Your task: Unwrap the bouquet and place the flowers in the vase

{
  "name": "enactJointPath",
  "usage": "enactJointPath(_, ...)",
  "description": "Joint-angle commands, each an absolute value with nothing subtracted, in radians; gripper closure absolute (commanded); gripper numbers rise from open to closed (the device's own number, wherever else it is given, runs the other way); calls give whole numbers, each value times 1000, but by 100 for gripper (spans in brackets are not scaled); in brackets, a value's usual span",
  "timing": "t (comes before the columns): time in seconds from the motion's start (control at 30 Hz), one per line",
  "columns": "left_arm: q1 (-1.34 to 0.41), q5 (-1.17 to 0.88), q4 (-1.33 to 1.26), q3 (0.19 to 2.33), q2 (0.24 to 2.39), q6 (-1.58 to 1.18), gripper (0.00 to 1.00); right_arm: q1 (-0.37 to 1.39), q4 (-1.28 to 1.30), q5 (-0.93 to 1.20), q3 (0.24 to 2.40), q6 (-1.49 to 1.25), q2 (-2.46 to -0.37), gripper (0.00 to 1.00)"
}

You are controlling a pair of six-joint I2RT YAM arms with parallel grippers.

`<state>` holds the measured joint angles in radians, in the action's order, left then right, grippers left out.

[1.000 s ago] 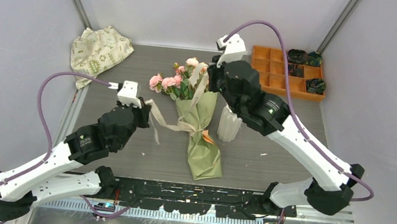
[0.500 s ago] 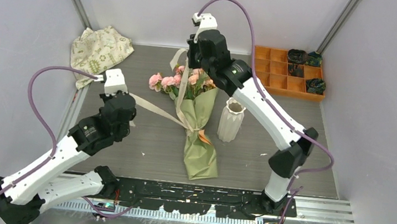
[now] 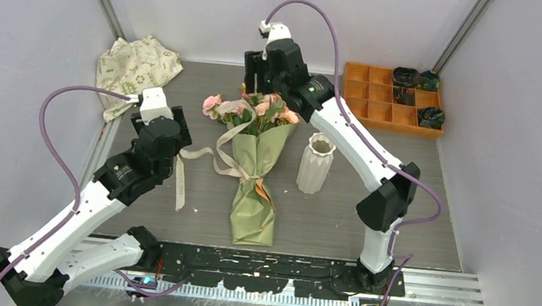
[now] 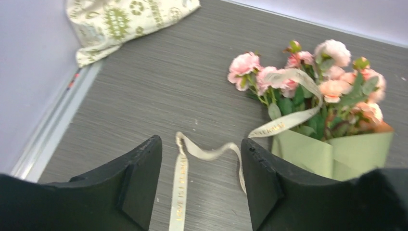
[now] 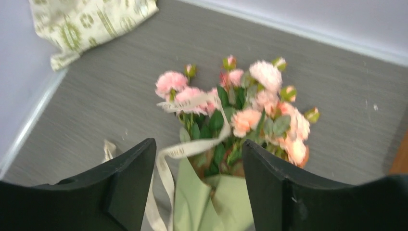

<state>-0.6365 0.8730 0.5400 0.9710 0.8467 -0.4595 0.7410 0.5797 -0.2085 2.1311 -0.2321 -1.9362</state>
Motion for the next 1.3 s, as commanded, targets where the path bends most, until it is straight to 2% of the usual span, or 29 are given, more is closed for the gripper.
enactJointPath(0.0, -632, 714, 473, 968, 833, -475, 37, 739, 525, -202, 1945, -228, -1737, 28)
enactJointPath(0.07, -632, 630, 463, 964, 834, -460, 38, 742, 520, -182, 1837, -247, -1668, 32)
enactJointPath(0.23, -633, 526, 446, 922, 843, -504, 45, 758, 480, -95, 1598, -327, -1545, 59)
enactJointPath(0.3, -632, 518, 432, 903, 842, -512, 45, 789, 476, -79, 1554, -348, -1539, 64)
enactJointPath(0.53, -633, 480, 437, 892, 843, -533, 46, 904, 503, -80, 1515, -379, -1658, 67)
enactJointPath(0.8, -633, 455, 438, 860, 831, -553, 46, 913, 452, -87, 1399, -408, -1761, 66)
enactJointPath(1.27, -633, 309, 373, 810, 879, -570, 47, 914, 426, -136, 1297, -414, -1759, 63)
